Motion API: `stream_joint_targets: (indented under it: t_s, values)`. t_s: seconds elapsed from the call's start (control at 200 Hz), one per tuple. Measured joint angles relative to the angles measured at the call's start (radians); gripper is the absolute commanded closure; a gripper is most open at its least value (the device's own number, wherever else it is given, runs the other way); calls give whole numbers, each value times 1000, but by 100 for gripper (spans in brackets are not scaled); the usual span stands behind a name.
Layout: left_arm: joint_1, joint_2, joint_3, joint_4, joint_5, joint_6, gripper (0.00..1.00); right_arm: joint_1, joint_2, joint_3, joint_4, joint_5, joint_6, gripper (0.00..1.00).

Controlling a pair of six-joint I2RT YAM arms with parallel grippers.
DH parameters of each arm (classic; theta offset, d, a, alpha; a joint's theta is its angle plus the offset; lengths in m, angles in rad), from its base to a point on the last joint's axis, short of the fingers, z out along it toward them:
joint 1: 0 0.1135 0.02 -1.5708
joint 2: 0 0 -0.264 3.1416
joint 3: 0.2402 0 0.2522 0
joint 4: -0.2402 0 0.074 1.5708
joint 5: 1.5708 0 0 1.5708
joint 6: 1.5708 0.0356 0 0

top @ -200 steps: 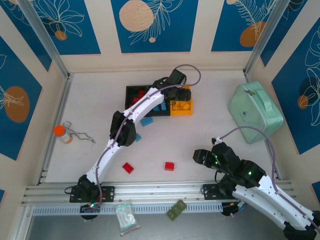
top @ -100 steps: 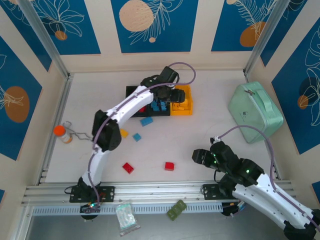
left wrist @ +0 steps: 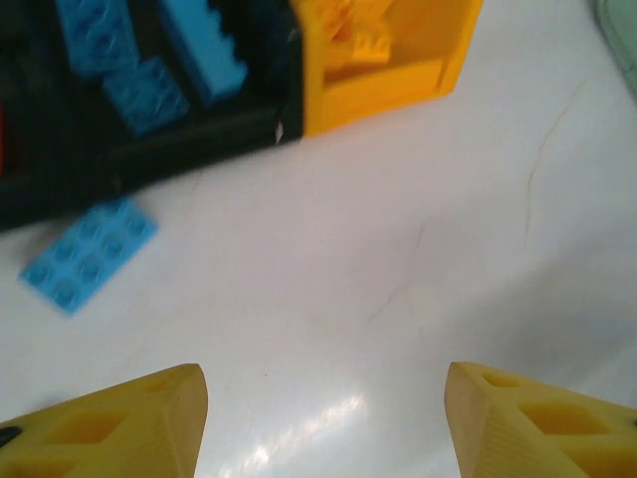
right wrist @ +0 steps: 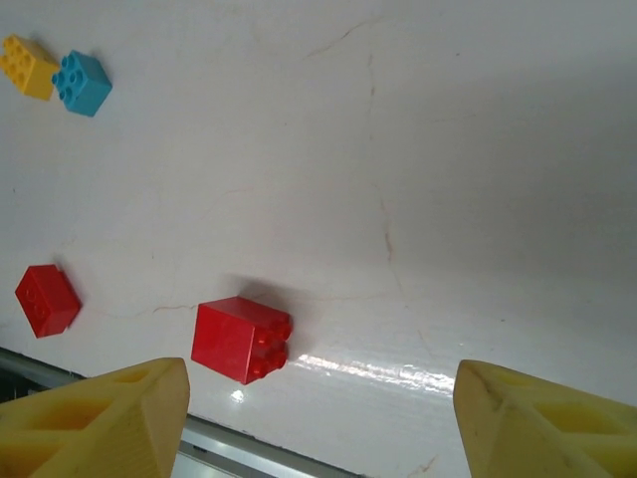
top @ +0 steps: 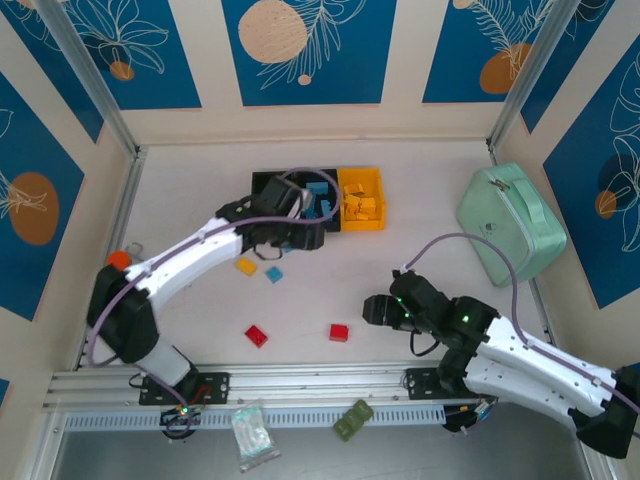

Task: Sort the legos into containers by color
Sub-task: Pick up the lego from the bottom-center of the table.

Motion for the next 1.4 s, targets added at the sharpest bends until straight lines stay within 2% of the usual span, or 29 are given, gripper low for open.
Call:
stream_joint_targets:
  t_s: [0.235,0.395,0.57,0.785,0.885,0.965,1.151,1.241,1.396]
  values:
    - [54,-355,-298,2,36,-67,35,113,220,83,2,34,76,25]
    - [69,-534,-447,-42,39,-117,34,163,372,121,20,39,126,24]
    - [83,-646,-549,-93,46,-164,34,202,518,177,49,38,151,23]
    - [87,-703,-602,-119,55,-206,34,208,659,232,78,26,172,26]
    - [89,-710,-620,-119,55,-216,34,208,711,241,90,12,173,30]
    - [90,-708,-632,-118,58,-224,34,207,749,251,90,0,175,36]
    - [92,-705,-648,-107,63,-239,34,206,771,256,96,-11,188,59]
    - [92,-705,-657,-99,63,-243,34,204,770,266,92,-14,180,66]
    - [92,-705,-663,-95,63,-254,34,190,769,306,69,-13,158,67]
